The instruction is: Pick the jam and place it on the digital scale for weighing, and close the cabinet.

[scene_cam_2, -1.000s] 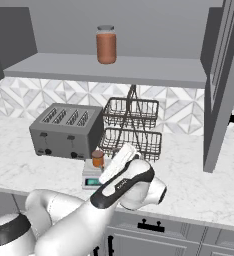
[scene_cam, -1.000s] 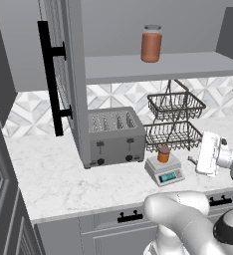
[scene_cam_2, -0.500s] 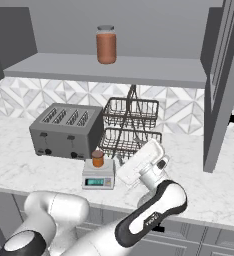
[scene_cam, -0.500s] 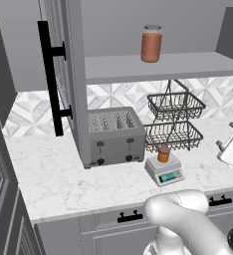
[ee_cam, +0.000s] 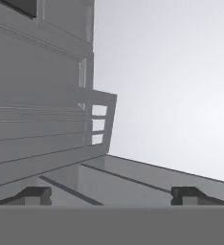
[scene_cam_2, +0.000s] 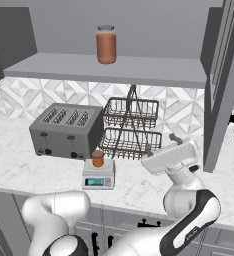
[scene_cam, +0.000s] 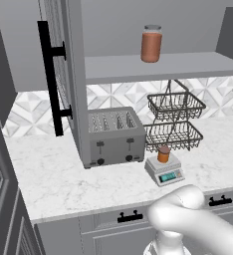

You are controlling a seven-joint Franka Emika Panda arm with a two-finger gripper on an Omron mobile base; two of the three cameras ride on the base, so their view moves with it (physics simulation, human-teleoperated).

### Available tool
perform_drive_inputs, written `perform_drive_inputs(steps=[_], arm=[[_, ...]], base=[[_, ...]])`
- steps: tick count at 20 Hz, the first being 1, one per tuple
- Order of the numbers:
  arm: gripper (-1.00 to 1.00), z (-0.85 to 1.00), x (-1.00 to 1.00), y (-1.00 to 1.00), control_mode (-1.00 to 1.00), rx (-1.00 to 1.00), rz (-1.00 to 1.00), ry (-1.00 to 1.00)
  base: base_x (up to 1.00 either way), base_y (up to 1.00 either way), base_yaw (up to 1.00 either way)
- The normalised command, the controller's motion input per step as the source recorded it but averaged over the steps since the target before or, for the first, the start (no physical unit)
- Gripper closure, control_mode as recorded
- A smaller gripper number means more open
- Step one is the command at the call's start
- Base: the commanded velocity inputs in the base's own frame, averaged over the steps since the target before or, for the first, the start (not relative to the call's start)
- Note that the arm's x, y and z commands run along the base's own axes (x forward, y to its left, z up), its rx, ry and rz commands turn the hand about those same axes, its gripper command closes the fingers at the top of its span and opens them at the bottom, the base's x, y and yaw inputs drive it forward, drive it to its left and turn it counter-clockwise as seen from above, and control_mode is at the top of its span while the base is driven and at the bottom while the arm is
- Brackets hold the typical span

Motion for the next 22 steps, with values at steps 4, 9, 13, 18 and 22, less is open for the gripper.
perform_drive_inputs(steps=[4, 9, 13, 18, 22], arm=[[-1.0, 0.45, 0.0, -0.42, -1.0, 0.05, -0.01, -0.04], [-1.0, 0.07, -0.07, -0.77, -1.0, 0.11, 0.0, 0.11], [-1.0, 0.0, -0.09, -0.86, -1.0, 0.12, 0.01, 0.21], [-1.0, 0.0, 0.0, -0.76, -1.0, 0.11, 0.07, 0.19], [-1.0, 0.1, -0.01, -0.69, -1.0, 0.08, 0.08, 0.2]], base=[[0.0, 0.0, 0.0], [0.0, 0.0, 0.0], [0.0, 0.0, 0.0], [0.0, 0.0, 0.0], [0.0, 0.0, 0.0]])
